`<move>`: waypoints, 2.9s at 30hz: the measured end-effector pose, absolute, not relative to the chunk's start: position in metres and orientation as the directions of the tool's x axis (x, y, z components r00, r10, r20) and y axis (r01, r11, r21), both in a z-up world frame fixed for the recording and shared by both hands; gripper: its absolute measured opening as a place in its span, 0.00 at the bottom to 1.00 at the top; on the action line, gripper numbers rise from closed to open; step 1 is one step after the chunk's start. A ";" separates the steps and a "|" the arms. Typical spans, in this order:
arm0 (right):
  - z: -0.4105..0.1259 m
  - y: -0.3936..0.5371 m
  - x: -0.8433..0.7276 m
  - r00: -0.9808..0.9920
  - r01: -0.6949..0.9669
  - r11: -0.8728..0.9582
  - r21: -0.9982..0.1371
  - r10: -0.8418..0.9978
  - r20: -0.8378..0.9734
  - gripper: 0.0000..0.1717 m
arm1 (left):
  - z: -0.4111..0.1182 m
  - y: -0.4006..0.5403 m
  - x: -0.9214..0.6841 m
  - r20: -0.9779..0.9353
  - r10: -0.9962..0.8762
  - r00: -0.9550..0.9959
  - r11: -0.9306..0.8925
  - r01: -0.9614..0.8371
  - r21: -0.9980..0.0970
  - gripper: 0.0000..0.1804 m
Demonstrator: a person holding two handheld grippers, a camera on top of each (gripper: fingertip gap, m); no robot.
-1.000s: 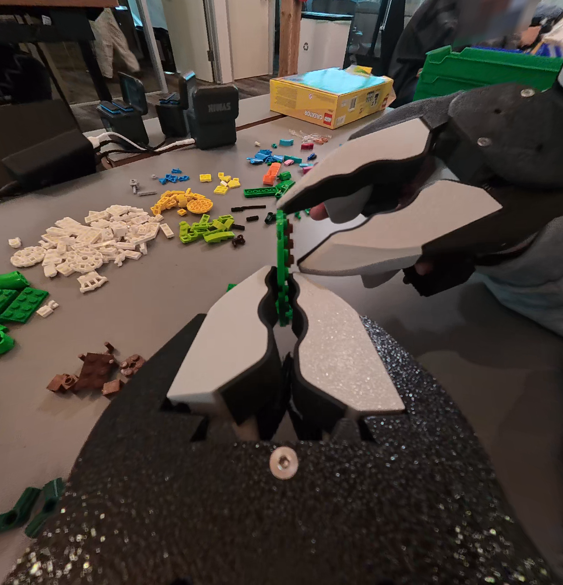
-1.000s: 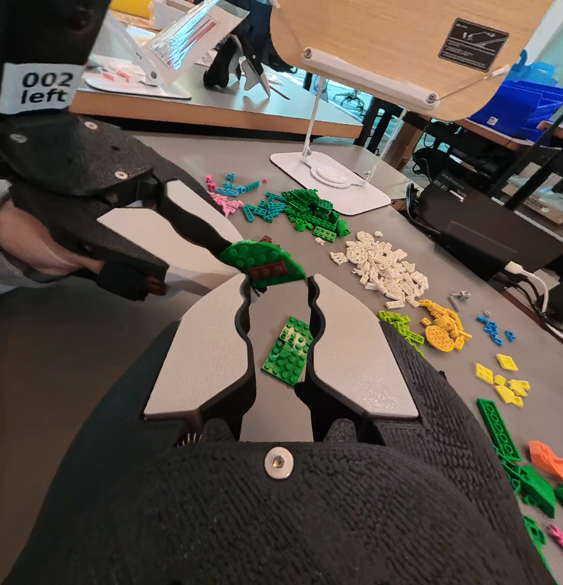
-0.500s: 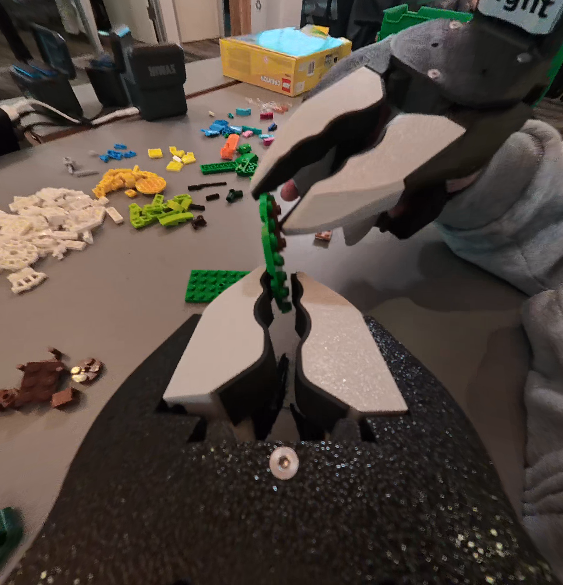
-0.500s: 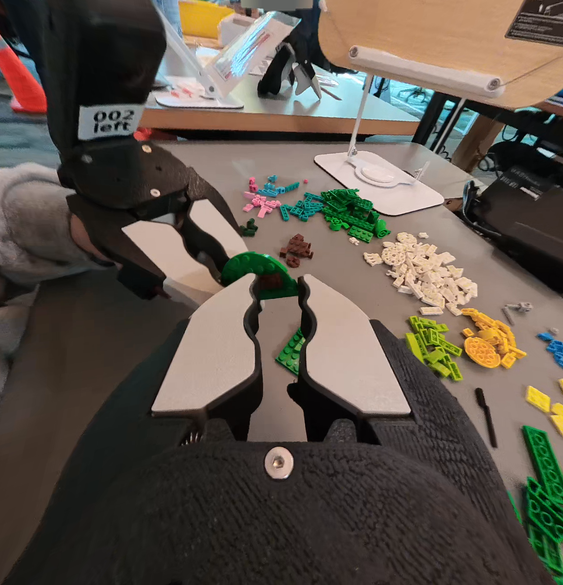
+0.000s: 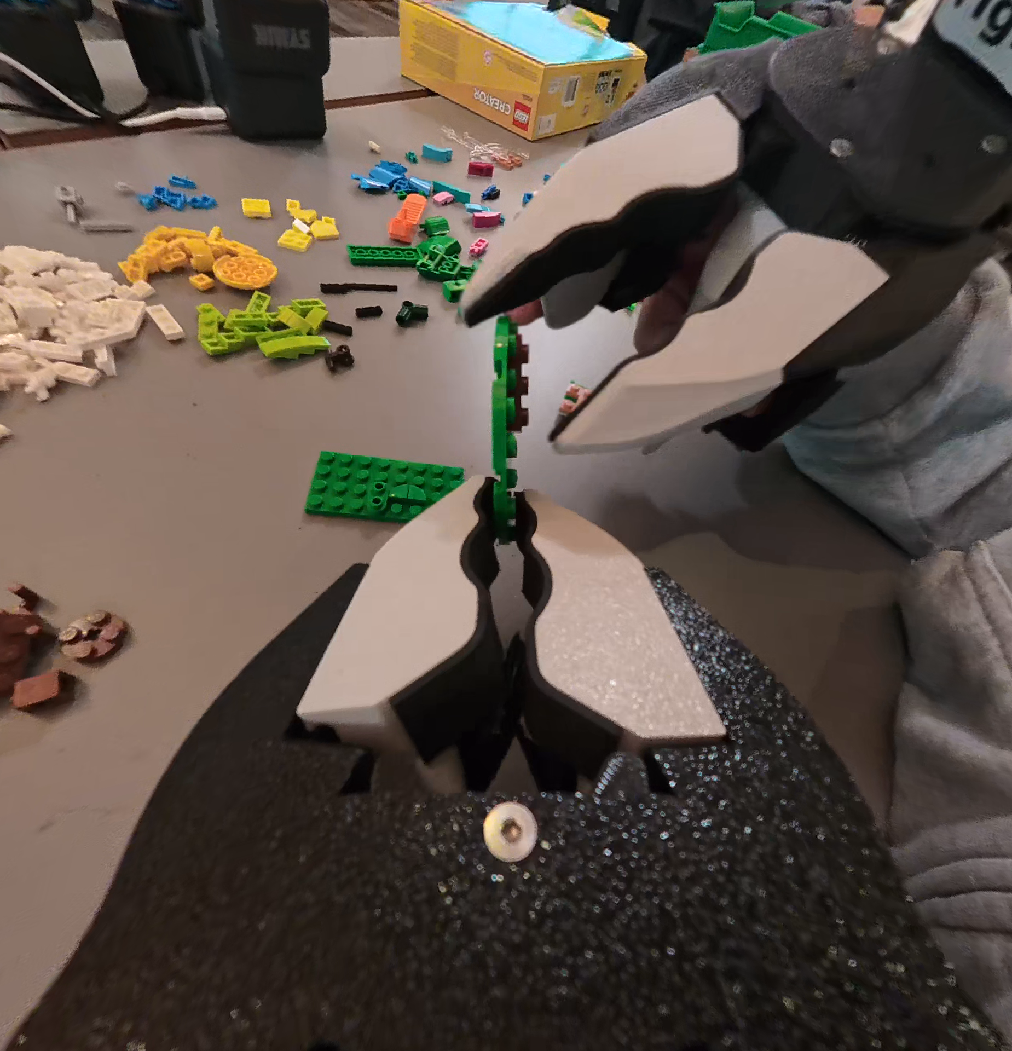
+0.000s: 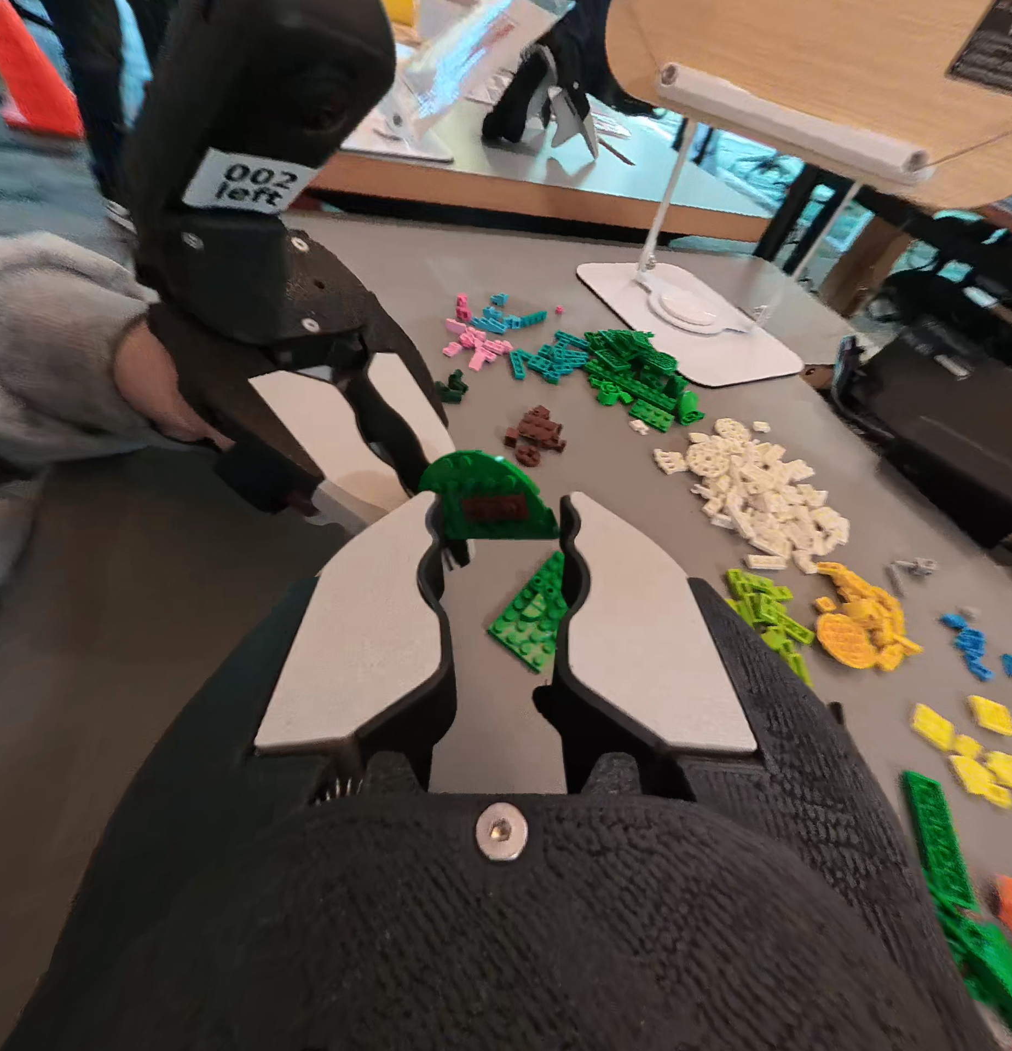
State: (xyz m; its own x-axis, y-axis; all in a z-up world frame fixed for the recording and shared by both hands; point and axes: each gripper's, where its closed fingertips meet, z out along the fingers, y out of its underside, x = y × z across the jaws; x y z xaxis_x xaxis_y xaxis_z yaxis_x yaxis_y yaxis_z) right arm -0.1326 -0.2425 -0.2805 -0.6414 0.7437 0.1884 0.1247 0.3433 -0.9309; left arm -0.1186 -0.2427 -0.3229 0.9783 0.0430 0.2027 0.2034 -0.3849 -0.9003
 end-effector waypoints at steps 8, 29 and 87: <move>-0.281 -0.241 -0.136 -0.566 0.074 0.488 -0.870 0.739 0.366 0.19 | -0.320 -0.240 -0.114 0.270 0.046 0.962 -0.382 0.267 -0.885 0.03; -0.281 -0.243 -0.128 -0.659 0.143 0.282 -0.949 0.742 0.121 0.08 | -0.324 -0.250 -0.117 0.174 -0.007 0.985 -0.436 0.154 -0.887 0.03; -0.275 -0.232 -0.142 -0.369 -0.066 0.394 -0.917 0.844 0.389 0.16 | -0.272 -0.238 -0.139 0.312 0.031 0.950 0.033 0.311 -0.950 0.06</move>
State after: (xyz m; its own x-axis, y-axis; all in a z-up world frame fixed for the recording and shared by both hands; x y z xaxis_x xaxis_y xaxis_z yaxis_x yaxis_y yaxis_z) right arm -0.1416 -0.2321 -0.2746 -0.3690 0.8441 0.3890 -0.0660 0.3937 -0.9169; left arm -0.1391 -0.2377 -0.2717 0.9497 0.0309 0.3118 0.3108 0.0327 -0.9499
